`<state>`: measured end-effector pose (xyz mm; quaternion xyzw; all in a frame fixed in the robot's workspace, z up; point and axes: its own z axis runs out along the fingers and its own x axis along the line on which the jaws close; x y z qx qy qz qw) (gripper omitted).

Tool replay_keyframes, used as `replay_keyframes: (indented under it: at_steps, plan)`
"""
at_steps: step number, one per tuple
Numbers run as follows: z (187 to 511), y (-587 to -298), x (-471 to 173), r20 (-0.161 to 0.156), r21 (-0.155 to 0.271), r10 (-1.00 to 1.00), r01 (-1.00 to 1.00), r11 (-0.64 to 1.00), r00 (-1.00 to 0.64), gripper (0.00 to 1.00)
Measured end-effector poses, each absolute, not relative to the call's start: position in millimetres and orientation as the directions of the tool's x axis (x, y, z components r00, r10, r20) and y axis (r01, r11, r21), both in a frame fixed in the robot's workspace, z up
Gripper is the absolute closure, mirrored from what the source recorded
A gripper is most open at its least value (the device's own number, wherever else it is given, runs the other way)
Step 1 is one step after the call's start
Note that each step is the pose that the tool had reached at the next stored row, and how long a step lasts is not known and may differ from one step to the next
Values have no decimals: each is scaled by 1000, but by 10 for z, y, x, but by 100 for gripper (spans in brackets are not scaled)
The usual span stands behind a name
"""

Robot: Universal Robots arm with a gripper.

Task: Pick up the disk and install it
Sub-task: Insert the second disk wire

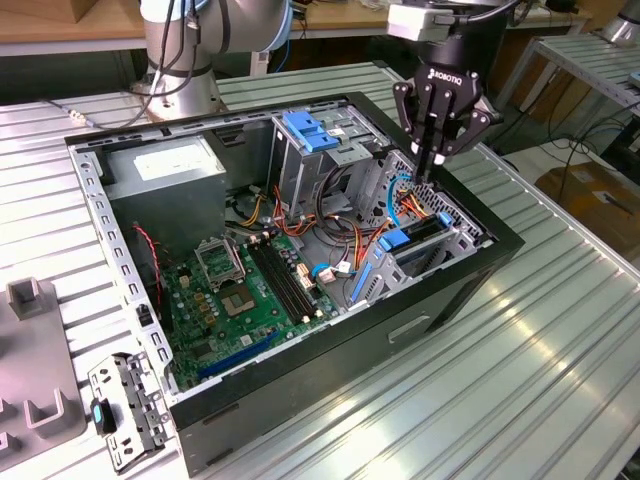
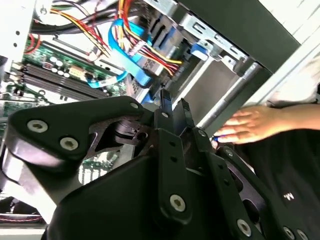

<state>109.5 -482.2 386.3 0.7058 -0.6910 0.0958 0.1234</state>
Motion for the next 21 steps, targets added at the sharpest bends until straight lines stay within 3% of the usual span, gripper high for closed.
replay_keyframes:
  at_steps: [4,21]
  plan:
    - [3861,-4815,1096,327,42,-944,-999,-14,27,76]
    - [3861,-4566,1097,328,42,-944,-999,-14,27,76]
